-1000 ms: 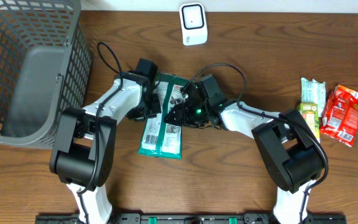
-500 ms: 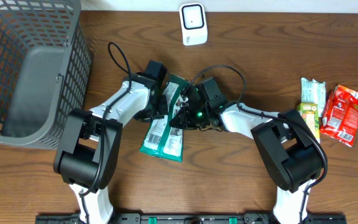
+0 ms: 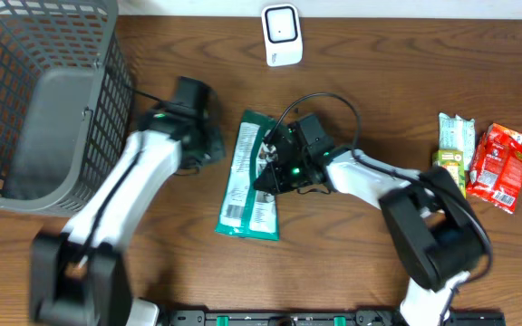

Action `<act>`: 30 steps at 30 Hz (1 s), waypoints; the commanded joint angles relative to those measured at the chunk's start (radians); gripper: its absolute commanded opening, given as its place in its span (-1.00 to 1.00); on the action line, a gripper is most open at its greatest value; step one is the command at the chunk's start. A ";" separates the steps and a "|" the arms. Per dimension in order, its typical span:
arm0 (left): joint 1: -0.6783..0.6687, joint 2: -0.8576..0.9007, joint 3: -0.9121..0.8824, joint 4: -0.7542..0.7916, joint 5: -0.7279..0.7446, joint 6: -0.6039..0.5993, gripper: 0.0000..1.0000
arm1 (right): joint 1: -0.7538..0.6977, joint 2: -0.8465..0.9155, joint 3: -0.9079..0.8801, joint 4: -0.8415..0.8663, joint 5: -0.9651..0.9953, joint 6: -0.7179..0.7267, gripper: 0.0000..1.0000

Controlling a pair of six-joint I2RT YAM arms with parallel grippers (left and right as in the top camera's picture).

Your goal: Scan the item barcode

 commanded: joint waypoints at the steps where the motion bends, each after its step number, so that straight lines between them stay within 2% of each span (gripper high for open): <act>1: 0.044 -0.153 0.008 -0.028 0.006 0.055 -0.46 | -0.027 -0.120 -0.001 -0.067 0.108 -0.117 -0.98; 8: 0.121 -0.340 0.026 -0.104 0.006 0.178 -0.30 | -0.018 -0.348 0.000 -0.243 0.420 -0.232 -0.98; 13: 0.160 -0.370 0.026 -0.103 -0.042 0.222 0.11 | -0.017 -0.468 0.000 -0.358 0.442 -0.299 -0.98; 15: 0.174 -0.370 0.026 -0.100 -0.058 0.222 0.18 | -0.017 -0.496 0.000 -0.373 0.443 -0.325 -0.98; 17: 0.181 -0.368 0.026 -0.100 -0.061 0.222 0.61 | -0.017 -0.522 0.000 -0.383 0.459 -0.356 -0.98; 18: 0.181 -0.368 0.026 -0.100 -0.061 0.222 0.61 | -0.017 -0.528 0.000 -0.388 0.473 -0.369 -0.98; 19: 0.181 -0.368 0.026 -0.100 -0.061 0.222 0.75 | -0.017 -0.532 0.000 -0.401 0.476 -0.428 -0.98; 25: 0.181 -0.368 0.026 -0.100 -0.061 0.222 0.75 | -0.024 -0.531 0.066 -0.473 0.575 -0.474 -0.99; 30: 0.181 -0.368 0.026 -0.100 -0.061 0.222 0.76 | -0.029 -0.508 0.287 -0.650 0.713 -0.543 -0.99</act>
